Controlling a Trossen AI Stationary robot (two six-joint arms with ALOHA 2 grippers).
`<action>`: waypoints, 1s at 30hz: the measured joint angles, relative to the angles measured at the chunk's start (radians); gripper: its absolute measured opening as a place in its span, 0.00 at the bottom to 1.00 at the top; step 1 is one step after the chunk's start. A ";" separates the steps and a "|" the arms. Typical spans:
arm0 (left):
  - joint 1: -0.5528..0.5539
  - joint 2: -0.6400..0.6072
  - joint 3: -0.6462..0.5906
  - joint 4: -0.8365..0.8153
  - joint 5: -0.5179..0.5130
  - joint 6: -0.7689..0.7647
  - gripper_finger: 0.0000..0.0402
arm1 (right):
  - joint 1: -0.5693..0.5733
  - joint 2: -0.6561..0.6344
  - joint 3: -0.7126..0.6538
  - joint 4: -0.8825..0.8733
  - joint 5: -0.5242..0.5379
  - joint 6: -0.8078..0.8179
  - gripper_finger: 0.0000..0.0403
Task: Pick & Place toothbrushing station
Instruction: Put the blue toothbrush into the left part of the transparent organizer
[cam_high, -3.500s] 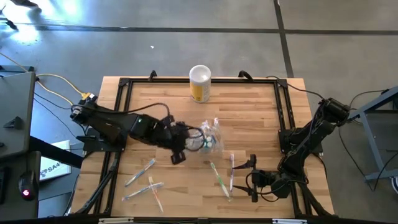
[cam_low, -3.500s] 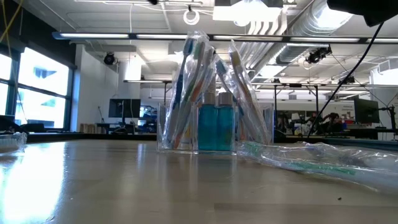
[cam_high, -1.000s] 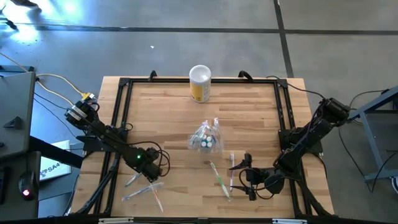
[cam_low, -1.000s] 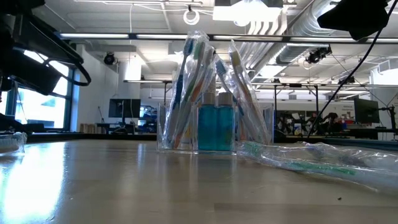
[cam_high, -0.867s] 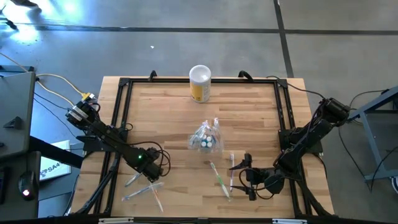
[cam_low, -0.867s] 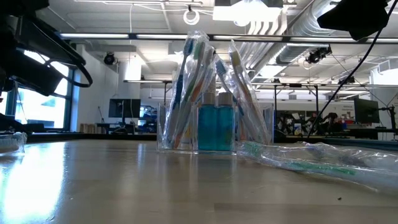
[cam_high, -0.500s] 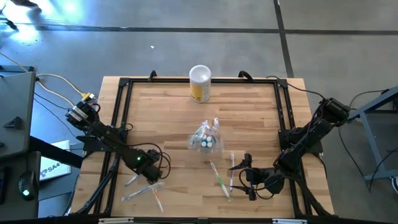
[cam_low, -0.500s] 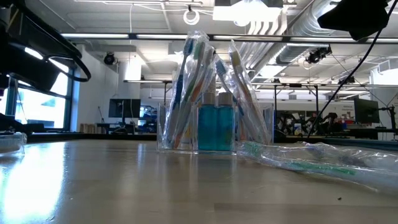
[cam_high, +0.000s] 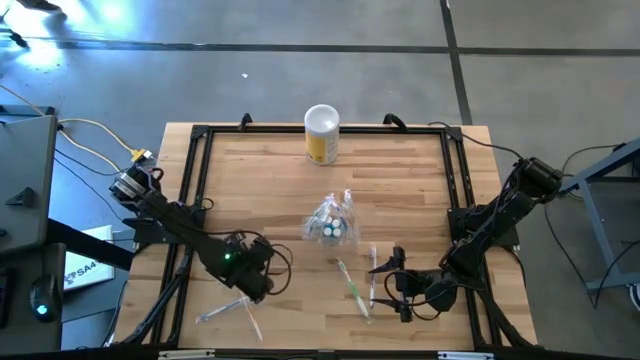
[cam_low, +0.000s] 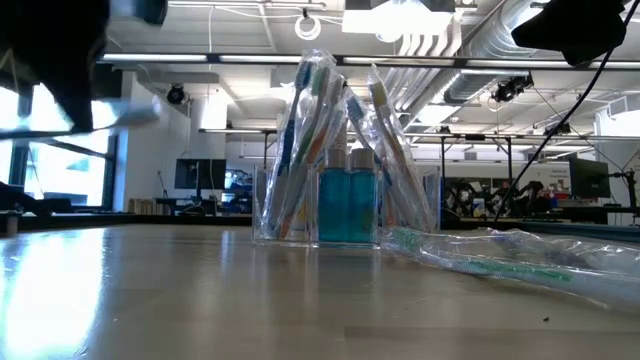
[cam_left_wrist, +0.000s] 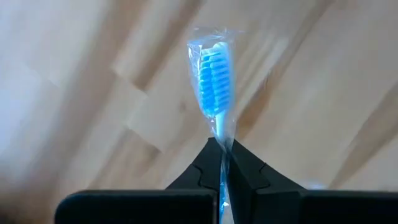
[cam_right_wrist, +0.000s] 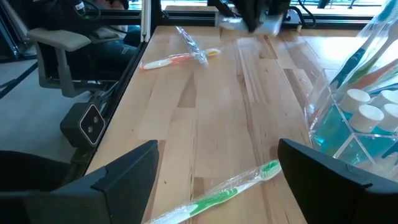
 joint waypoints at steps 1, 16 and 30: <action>0.000 0.000 0.039 -0.036 -0.028 0.017 0.00 | 0.000 0.000 0.000 0.000 0.000 0.000 0.80; -0.007 -0.032 0.317 0.404 -0.554 0.804 0.00 | 0.002 0.000 0.000 -0.007 -0.024 0.011 0.80; 0.212 0.006 0.158 1.229 -0.009 1.315 0.00 | 0.002 0.000 0.000 -0.007 -0.023 0.008 0.80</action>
